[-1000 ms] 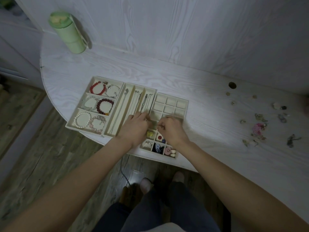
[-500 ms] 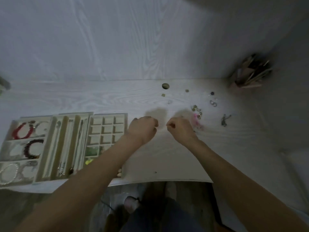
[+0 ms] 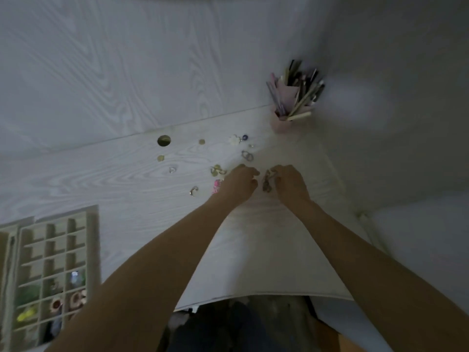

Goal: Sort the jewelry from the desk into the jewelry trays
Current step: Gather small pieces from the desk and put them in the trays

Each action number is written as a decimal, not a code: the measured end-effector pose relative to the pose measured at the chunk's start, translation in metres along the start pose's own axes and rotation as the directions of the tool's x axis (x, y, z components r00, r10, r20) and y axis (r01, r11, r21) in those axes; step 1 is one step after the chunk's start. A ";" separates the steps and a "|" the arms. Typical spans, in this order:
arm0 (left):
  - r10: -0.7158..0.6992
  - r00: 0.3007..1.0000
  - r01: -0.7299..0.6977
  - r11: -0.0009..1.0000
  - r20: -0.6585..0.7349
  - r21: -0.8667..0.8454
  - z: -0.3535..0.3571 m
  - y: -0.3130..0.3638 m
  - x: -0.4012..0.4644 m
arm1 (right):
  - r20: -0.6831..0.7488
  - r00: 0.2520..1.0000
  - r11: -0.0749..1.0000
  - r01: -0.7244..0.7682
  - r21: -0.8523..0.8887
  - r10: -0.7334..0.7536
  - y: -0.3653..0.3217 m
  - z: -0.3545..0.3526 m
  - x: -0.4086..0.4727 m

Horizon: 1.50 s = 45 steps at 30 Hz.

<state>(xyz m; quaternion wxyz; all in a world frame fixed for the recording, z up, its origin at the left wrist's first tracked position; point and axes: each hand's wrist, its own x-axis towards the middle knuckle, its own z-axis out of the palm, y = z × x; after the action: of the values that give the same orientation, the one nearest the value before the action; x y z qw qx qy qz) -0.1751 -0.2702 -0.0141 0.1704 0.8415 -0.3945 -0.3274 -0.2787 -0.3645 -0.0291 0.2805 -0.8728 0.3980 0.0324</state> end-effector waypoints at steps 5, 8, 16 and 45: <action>-0.087 0.986 0.110 0.981 -0.144 0.157 0.025 0.020 0.022 | 0.032 0.999 1.000 0.024 -0.002 -0.023 0.007 -0.004 0.018; -0.081 0.982 0.117 0.970 -0.173 0.212 0.030 0.030 0.024 | 0.043 0.999 1.000 0.018 0.019 -0.019 0.007 -0.002 0.024; 0.007 0.997 0.011 0.971 -0.074 0.239 0.027 0.023 0.016 | 0.106 0.994 0.999 0.032 0.032 -0.035 0.002 0.002 0.024; -0.161 0.962 0.012 0.833 -0.221 -0.552 -0.214 -0.252 -0.304 | 0.346 0.695 0.725 0.370 0.580 -0.631 -0.366 0.080 -0.128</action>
<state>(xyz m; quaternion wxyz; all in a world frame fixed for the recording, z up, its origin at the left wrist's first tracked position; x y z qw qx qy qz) -0.0329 0.1308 0.1308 0.4378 0.8103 -0.2203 -0.3213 -0.0913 -0.0436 0.1092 0.5764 -0.8112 0.0398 0.0903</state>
